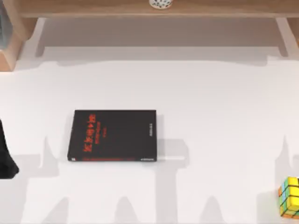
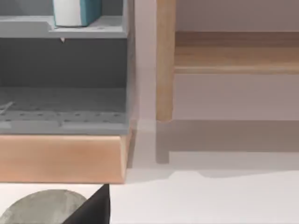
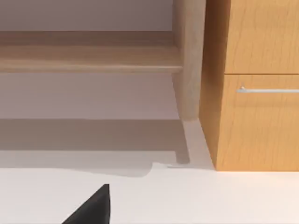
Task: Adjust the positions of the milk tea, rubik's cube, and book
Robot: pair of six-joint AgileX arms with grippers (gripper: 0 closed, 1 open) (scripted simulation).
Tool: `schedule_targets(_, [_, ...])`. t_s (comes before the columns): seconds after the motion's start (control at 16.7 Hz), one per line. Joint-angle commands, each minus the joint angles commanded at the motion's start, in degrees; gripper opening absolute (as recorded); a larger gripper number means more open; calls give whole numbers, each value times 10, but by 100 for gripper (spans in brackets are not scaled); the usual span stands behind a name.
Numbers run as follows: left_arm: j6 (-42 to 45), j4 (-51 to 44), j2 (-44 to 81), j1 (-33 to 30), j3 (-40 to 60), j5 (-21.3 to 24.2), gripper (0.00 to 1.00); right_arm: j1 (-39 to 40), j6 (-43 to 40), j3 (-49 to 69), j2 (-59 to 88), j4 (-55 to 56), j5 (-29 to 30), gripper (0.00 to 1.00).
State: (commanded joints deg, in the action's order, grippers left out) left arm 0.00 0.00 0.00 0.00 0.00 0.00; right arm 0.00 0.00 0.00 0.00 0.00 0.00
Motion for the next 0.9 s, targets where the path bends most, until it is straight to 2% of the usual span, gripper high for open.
schedule_targets(0.24, [0, 16, 18, -8, 18, -6, 100, 0, 0, 0, 0, 0, 0, 100])
schedule_targets(0.42, [0, 73, 90, -39, 89, -27, 100, 0, 0, 0, 0, 0, 0, 100])
schedule_targets(0.66, [0, 181, 272, -103, 249, -73, 100, 0, 0, 0, 0, 0, 0, 100])
schedule_targets(0.9, [1, 281, 543, -183, 429, -139, 100, 0, 0, 0, 0, 0, 0, 100])
